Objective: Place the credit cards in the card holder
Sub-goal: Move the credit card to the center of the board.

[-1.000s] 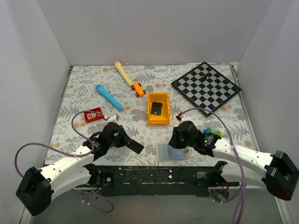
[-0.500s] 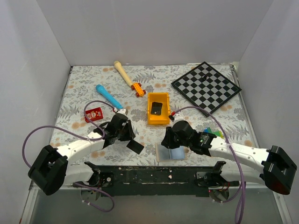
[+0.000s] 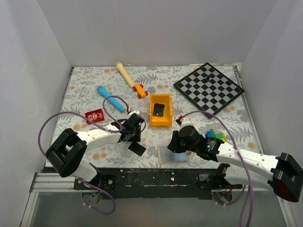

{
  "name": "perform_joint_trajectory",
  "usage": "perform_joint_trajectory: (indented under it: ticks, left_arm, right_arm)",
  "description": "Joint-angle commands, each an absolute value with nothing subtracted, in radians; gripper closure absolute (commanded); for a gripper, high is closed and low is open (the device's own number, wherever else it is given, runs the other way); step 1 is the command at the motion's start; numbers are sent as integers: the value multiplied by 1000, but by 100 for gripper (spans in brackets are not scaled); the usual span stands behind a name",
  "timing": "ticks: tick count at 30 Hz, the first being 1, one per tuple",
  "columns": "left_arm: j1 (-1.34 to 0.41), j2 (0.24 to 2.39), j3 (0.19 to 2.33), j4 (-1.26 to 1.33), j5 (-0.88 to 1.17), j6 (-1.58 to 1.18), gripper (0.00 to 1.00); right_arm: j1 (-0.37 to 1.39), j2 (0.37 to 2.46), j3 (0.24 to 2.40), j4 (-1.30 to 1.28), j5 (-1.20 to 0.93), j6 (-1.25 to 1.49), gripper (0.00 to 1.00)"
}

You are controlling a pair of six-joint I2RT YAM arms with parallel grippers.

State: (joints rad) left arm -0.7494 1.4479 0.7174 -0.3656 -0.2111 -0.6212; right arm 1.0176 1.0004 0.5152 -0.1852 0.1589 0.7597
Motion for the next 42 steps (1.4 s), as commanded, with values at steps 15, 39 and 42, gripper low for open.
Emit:
perform_joint_trajectory:
  ticks: [15, 39, 42]
  left_arm:
    - [-945, 1499, 686, -515, -339, -756, 73]
    - [-1104, 1440, 630, -566, -307, -857, 78]
    - [-1127, 1425, 621, -566, -307, -857, 78]
  right_arm:
    - [1023, 937, 480, -201, 193, 776, 73]
    - [1023, 943, 469, -198, 193, 782, 73]
    - [1023, 942, 466, -198, 193, 787, 73]
